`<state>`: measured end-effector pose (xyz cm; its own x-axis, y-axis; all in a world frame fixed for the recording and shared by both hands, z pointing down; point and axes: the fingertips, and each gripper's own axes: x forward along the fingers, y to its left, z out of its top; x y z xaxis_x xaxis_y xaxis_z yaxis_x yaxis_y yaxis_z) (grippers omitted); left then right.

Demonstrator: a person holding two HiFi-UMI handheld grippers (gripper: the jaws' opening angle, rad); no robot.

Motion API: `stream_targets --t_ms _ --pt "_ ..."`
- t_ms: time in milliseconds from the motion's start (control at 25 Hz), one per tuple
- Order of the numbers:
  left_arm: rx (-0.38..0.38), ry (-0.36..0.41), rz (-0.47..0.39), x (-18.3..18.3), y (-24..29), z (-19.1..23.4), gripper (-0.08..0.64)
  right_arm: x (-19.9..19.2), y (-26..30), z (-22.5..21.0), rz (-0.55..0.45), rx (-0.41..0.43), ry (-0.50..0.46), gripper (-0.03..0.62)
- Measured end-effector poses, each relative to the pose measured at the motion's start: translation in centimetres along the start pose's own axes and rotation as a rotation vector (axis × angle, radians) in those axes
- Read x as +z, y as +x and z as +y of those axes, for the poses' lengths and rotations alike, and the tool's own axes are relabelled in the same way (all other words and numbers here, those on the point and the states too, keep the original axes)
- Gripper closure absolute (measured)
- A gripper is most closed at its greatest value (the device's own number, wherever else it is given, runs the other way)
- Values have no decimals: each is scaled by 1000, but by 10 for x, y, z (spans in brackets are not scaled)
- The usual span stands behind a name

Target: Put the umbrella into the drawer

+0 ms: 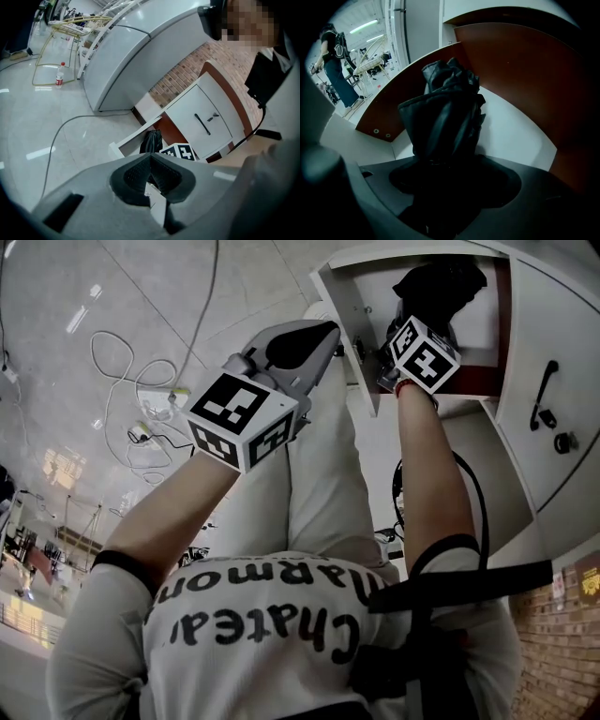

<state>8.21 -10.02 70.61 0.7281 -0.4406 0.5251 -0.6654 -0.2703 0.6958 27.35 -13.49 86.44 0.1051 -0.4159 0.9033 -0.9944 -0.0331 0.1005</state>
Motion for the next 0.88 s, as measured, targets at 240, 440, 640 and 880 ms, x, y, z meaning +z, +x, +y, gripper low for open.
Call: stream_targets --t_ms 240,440,640,880 --pt "5 -6 0 6 -9 -9 545 -2 0 -3 34 -8 7 302" --pt "-4 -19 -12 8 -14 -23 545 -3 1 -3 41 -3 -25 301" --pt "-12 -12 -8 10 -21 -29 545 -1 3 3 19 17 -13 301" --pt "-35 25 -12 18 -21 -45 545 -4 1 -2 57 20 -32 299"
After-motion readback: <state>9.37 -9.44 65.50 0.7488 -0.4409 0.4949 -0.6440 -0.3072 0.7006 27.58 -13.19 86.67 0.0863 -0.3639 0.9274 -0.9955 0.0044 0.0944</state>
